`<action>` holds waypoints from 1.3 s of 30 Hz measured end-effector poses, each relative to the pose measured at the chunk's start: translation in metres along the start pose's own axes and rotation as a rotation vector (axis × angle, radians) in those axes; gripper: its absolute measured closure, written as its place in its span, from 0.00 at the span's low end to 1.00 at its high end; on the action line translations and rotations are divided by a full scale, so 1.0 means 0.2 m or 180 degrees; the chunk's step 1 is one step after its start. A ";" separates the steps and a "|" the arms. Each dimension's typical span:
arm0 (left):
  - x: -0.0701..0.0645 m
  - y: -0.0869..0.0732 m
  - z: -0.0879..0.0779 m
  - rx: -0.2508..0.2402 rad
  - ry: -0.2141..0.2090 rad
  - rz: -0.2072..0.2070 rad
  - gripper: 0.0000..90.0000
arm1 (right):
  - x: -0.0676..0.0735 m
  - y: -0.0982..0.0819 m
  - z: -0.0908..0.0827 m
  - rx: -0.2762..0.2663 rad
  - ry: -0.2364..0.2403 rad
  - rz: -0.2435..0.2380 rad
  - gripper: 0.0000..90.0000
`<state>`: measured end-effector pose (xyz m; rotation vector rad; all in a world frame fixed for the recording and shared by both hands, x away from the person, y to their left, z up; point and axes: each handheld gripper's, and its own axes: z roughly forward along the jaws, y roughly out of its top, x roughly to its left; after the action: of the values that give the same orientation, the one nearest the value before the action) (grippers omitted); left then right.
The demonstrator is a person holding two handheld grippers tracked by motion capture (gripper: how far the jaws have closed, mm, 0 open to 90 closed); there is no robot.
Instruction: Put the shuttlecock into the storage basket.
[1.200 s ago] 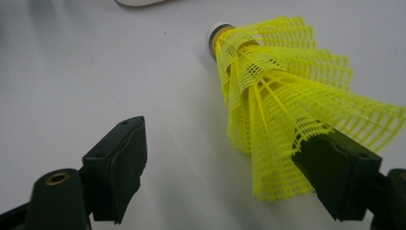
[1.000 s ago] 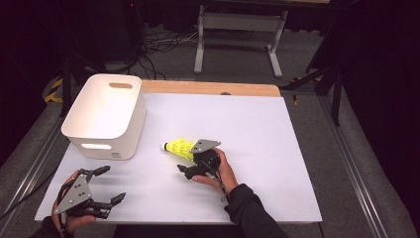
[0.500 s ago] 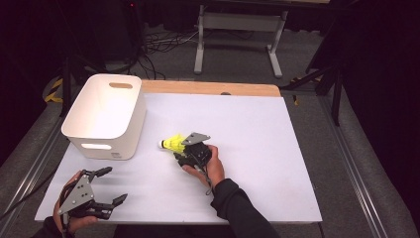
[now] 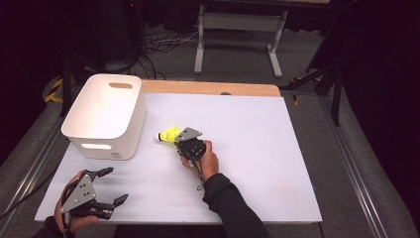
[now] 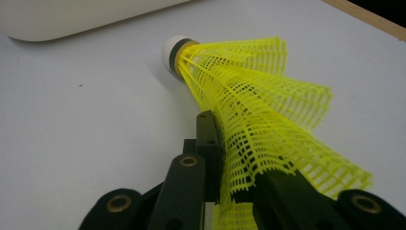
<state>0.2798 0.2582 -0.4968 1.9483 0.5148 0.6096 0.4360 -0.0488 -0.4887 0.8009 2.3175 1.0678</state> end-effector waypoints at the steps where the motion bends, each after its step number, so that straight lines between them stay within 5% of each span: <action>1: 0.00 0.00 0.00 0.0006 -0.0010 -0.0008 0.09 | 0.00 0.00 0.00 -0.0002 0.0000 -0.0002 0.95; 12: 0.00 0.00 0.01 0.0059 0.0015 -0.0041 0.09 | 0.01 0.00 -0.05 -0.0127 0.0171 0.0046 0.96; 39: -0.02 0.02 0.08 0.0240 -0.0105 -0.0082 0.09 | 0.03 -0.13 -0.43 -0.0544 0.0456 -0.0047 0.96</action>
<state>0.2876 0.2436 -0.4996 2.0163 0.5481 0.5478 0.3710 -0.1030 -0.4596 0.6599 2.3046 1.3353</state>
